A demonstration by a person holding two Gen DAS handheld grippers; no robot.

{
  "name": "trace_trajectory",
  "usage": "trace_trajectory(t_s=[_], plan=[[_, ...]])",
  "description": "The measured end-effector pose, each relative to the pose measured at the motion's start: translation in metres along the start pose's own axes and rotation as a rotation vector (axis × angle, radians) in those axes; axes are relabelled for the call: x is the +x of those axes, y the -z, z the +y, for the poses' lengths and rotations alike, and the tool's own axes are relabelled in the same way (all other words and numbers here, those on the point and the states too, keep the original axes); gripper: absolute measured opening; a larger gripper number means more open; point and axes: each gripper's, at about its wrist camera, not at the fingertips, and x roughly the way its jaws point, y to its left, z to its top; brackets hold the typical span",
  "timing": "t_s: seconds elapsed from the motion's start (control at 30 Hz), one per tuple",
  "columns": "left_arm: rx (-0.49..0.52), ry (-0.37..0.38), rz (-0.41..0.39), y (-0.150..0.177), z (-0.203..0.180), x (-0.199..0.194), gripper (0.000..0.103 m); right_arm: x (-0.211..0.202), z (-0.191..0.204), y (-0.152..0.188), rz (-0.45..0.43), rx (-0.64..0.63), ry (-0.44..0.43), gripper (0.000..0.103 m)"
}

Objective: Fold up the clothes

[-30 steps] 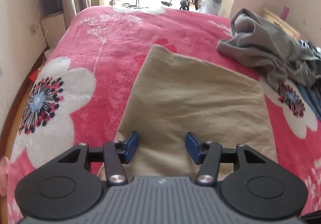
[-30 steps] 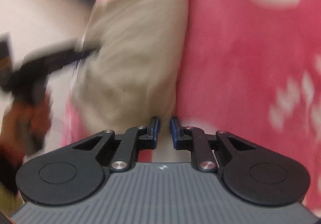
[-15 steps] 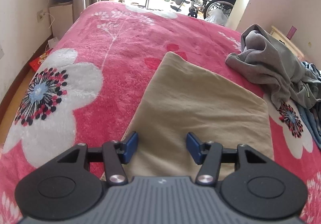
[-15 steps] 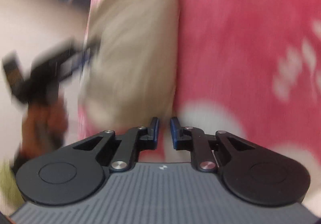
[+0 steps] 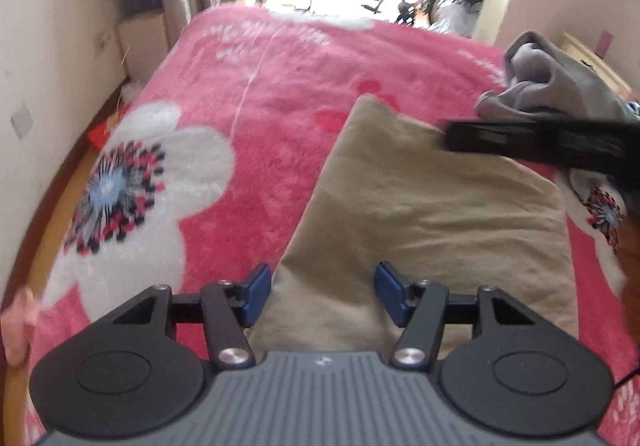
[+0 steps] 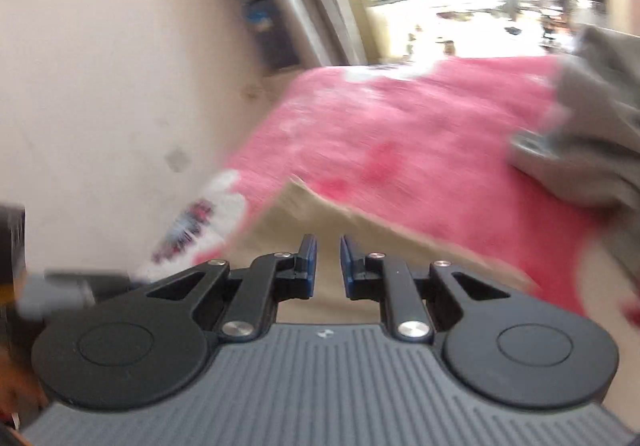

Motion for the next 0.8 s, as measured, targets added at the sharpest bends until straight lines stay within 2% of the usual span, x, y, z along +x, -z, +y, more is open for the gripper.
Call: trace_trajectory(t_s=[0.03, 0.07, 0.1, 0.17, 0.27, 0.33, 0.37, 0.47, 0.53, 0.57, 0.63, 0.7, 0.8], plan=[[-0.02, 0.0, 0.007, 0.0, 0.002, 0.001, 0.06, 0.016, 0.004, -0.008, 0.023, -0.024, -0.043, 0.013], [-0.03, -0.005, 0.014, 0.0, 0.002, 0.001, 0.061, 0.035, 0.005, -0.012, 0.059, -0.041, -0.048, 0.013], [-0.033, -0.015, 0.021, 0.001, 0.001, 0.002, 0.06, 0.054, 0.006, -0.014, 0.098, -0.056, -0.043, 0.013], [-0.033, -0.042, 0.046, 0.001, 0.0, 0.004, 0.061, 0.086, 0.003, -0.013, 0.161, -0.071, -0.026, 0.006], [-0.06, -0.047, 0.067, 0.0, 0.001, 0.004, 0.062, 0.11, -0.002, -0.009, 0.195, -0.066, -0.009, 0.006], [-0.067, -0.06, 0.075, 0.0, 0.0, 0.005, 0.063, 0.102, 0.009, -0.017, 0.218, -0.127, 0.008, 0.006], [-0.066, -0.069, 0.077, 0.001, -0.002, 0.005, 0.063, 0.099, 0.01, -0.022, 0.209, -0.116, -0.007, 0.009], [-0.037, -0.103, 0.078, 0.0, -0.008, 0.004, 0.064, 0.097, 0.008, -0.035, 0.172, -0.047, -0.047, 0.009], [-0.014, -0.128, 0.082, 0.0, -0.013, 0.004, 0.064, 0.118, 0.002, -0.029, 0.215, -0.029, 0.028, 0.01], [-0.004, -0.139, 0.084, -0.001, -0.015, 0.004, 0.064, 0.13, -0.002, -0.025, 0.251, -0.026, 0.059, 0.016], [0.003, -0.149, 0.095, -0.003, -0.019, 0.003, 0.064, 0.132, -0.014, -0.027, 0.251, 0.063, 0.065, 0.025], [0.013, -0.159, 0.099, -0.003, -0.021, 0.003, 0.064, 0.113, -0.022, -0.034, 0.219, 0.128, 0.059, 0.025], [0.044, -0.178, 0.101, -0.004, -0.026, 0.004, 0.065, 0.066, -0.032, -0.043, 0.174, 0.128, 0.077, 0.025]])
